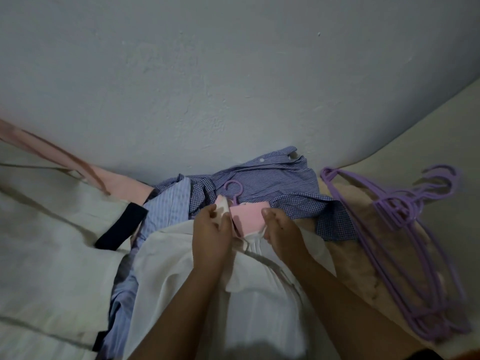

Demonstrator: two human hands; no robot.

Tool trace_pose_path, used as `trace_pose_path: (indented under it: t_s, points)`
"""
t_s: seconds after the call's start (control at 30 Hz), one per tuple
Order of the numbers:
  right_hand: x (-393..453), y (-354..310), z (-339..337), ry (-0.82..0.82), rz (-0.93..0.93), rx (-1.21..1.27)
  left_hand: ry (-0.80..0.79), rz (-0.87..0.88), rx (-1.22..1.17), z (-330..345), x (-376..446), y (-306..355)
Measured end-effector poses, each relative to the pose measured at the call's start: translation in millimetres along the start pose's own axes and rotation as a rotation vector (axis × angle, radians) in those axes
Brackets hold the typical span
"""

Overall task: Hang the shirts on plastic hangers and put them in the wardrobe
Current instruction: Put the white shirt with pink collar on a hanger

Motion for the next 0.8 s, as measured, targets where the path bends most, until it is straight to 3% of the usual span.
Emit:
trace_pose_path:
  t_s: [0.2, 0.3, 0.47, 0.63, 0.73, 0.8]
  points:
    - [50, -12, 18, -0.147, -0.079, -0.080, -0.062, -0.056, 0.067, 22, 35, 7]
    - [56, -16, 21, -0.249, 0.005, -0.243, -0.083, -0.042, 0.148, 26, 42, 6]
    - [54, -20, 9, -0.166, 0.133, -0.342, -0.166, -0.030, 0.127, 23, 41, 7]
    - [35, -22, -7, -0.202, 0.289, -0.167, -0.316, 0.102, 0.184, 6, 28, 22]
    - [19, -26, -17, -0.343, 0.339, -0.032, -0.445, 0.138, 0.324, -7, 24, 31]
    - [10, -30, -23, -0.412, 0.305, -0.076, -0.516, 0.110, 0.375, -17, 22, 36]
Point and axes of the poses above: each hand's wrist, its own x-axis towards the middle knuckle, its own z-axis out of the palm, y = z × x, the point moved 2 cm from there along x, towards the middle knuckle, and after that the axes turned 12 degrees about y, right-handed, at the moved point
